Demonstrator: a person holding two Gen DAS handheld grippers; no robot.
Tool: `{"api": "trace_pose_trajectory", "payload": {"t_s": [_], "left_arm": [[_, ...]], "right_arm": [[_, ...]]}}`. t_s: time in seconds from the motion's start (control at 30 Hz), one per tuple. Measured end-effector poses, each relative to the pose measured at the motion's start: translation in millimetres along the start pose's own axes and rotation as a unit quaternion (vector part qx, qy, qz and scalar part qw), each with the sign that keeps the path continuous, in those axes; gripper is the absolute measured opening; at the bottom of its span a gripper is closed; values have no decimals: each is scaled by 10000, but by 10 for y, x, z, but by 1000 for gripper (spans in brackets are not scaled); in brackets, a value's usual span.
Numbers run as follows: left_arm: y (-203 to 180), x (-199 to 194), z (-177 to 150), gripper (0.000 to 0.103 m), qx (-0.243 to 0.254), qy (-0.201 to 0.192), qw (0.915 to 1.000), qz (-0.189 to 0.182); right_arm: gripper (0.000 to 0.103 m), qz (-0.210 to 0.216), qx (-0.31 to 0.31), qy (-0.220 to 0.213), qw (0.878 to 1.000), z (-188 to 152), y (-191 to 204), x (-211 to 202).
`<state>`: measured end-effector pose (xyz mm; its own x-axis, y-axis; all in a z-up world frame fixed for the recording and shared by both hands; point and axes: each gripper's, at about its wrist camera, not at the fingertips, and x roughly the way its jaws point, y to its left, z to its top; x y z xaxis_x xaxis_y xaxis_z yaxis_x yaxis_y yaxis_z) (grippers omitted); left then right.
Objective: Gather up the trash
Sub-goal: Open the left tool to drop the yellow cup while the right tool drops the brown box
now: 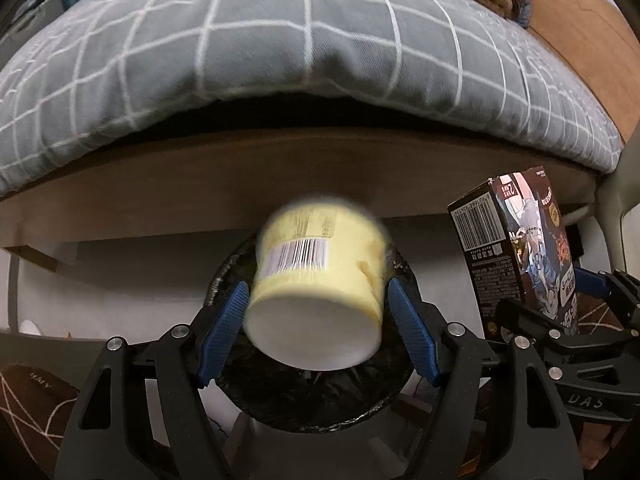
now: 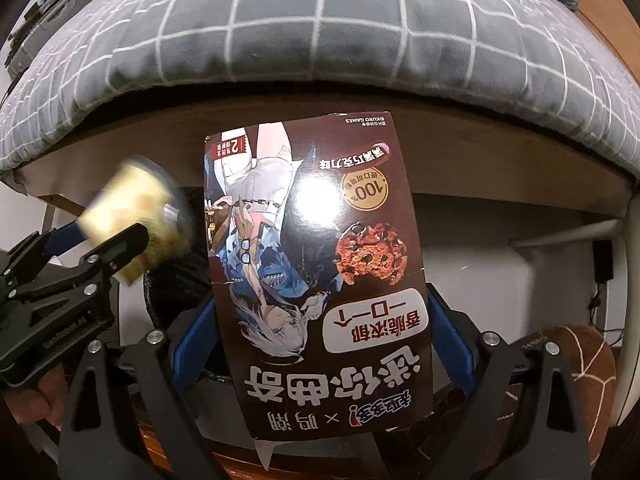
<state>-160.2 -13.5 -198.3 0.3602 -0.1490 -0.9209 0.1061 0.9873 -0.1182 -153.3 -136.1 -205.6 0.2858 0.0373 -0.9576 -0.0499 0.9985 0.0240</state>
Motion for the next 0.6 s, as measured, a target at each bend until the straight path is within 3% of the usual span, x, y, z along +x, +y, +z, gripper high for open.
{"api": "trace_pose_trajectory", "payload": {"t_s": [0.33, 0.6], "left_arm": [[135, -67, 27, 97, -38, -180, 9995, 256], [331, -228, -9, 97, -80, -317, 9980, 549]], "right_arm": [[90, 48, -18, 22, 10000, 27, -6, 15], [90, 80, -183, 71, 9998, 37, 41, 101]]}}
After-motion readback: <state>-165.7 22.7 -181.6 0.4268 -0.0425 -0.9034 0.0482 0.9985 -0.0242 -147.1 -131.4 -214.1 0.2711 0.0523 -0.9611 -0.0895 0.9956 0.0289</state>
